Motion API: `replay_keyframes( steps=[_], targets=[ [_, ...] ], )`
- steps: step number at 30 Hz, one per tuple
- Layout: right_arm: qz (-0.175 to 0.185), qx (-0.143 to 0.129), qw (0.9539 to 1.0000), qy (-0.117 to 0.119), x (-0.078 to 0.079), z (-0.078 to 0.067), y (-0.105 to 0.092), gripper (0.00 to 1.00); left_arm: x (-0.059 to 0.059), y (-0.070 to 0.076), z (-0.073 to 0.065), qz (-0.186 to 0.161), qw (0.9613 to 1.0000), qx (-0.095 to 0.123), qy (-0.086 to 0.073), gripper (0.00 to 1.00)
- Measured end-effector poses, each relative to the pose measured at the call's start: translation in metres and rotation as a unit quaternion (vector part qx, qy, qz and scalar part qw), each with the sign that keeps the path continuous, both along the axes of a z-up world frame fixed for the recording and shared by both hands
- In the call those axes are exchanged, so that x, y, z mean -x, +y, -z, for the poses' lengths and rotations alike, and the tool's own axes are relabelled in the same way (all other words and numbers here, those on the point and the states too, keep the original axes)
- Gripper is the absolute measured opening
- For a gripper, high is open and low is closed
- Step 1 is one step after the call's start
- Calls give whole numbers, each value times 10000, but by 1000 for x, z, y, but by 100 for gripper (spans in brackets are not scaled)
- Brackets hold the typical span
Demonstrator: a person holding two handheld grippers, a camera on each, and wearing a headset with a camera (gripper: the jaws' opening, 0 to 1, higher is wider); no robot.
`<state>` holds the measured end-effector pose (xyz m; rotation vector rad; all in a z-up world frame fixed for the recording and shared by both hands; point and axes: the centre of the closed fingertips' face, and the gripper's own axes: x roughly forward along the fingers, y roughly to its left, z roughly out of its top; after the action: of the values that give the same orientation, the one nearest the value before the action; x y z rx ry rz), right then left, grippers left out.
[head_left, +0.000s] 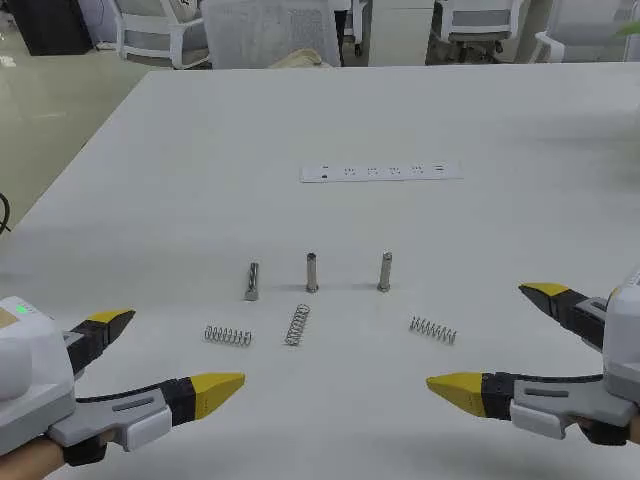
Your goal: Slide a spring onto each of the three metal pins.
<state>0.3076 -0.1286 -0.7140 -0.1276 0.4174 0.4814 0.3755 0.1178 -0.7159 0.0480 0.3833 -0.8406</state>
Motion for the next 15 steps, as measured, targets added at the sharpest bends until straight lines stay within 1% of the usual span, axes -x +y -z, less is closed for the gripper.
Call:
replay_keyframes(
  steps=[15],
  targets=[
    [-46,24,10000,5,0,0,2,96,1,1,-2,-25,10000,-12,-14,92]
  ],
)
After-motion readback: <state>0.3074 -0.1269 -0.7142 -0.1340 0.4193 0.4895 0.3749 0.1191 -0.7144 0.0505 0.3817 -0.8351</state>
